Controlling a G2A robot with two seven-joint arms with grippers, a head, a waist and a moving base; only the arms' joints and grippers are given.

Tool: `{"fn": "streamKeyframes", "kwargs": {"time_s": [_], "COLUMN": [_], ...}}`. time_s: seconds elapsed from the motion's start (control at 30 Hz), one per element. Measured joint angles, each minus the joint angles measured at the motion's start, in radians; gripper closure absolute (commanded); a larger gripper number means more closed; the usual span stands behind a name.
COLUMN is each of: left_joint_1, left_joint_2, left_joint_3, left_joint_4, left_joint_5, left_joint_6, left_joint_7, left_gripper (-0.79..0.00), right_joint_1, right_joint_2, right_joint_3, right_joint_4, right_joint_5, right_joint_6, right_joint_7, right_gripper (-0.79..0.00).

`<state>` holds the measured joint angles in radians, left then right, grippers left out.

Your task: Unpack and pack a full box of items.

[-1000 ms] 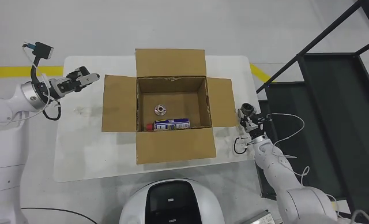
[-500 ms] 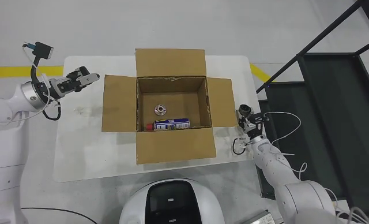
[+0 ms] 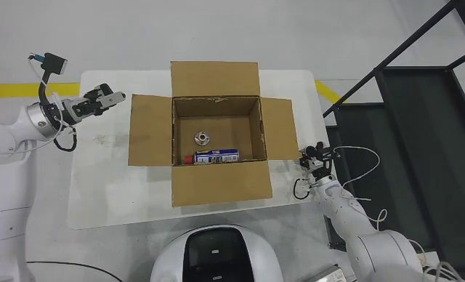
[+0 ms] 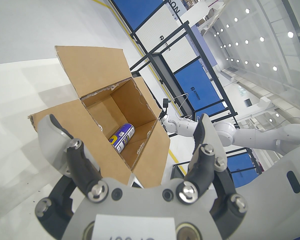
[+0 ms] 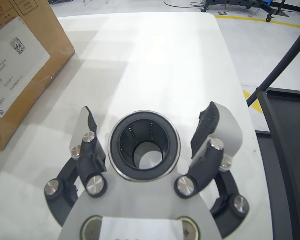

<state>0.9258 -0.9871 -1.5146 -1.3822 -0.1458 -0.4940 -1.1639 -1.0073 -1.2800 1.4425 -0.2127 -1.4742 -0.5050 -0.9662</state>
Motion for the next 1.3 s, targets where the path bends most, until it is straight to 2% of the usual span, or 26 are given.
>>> {"fn": "streamKeyframes", "kwargs": {"time_s": [0.2,0.47,0.67,0.93,1.3], "left_joint_1": [0.000,0.000,0.000,0.000,0.000], "left_joint_2": [0.000,0.000,0.000,0.000,0.000], "left_joint_3": [0.000,0.000,0.000,0.000,0.000], "left_joint_4": [0.000,0.000,0.000,0.000,0.000], "left_joint_5": [0.000,0.000,0.000,0.000,0.000], "left_joint_6": [0.000,0.000,0.000,0.000,0.000], "left_joint_7": [0.000,0.000,0.000,0.000,0.000], "left_gripper": [-0.785,-0.785,-0.785,-0.785,-0.785], "right_joint_1": [-0.033,-0.067,-0.151,-0.387,-0.373], "right_joint_2": [0.028,0.068,0.097,0.117,0.117], "right_joint_3": [0.016,0.031,0.059,0.140,0.139], "right_joint_4": [-0.034,-0.139,-0.335,-0.823,-0.781], "right_joint_5": [0.014,-0.008,-0.006,0.115,0.110], "right_joint_6": [0.003,0.003,-0.001,-0.023,-0.023], "right_joint_7": [-0.120,-0.198,-0.128,0.124,0.108], "right_gripper": [-0.785,-0.785,-0.785,-0.785,-0.785]}}
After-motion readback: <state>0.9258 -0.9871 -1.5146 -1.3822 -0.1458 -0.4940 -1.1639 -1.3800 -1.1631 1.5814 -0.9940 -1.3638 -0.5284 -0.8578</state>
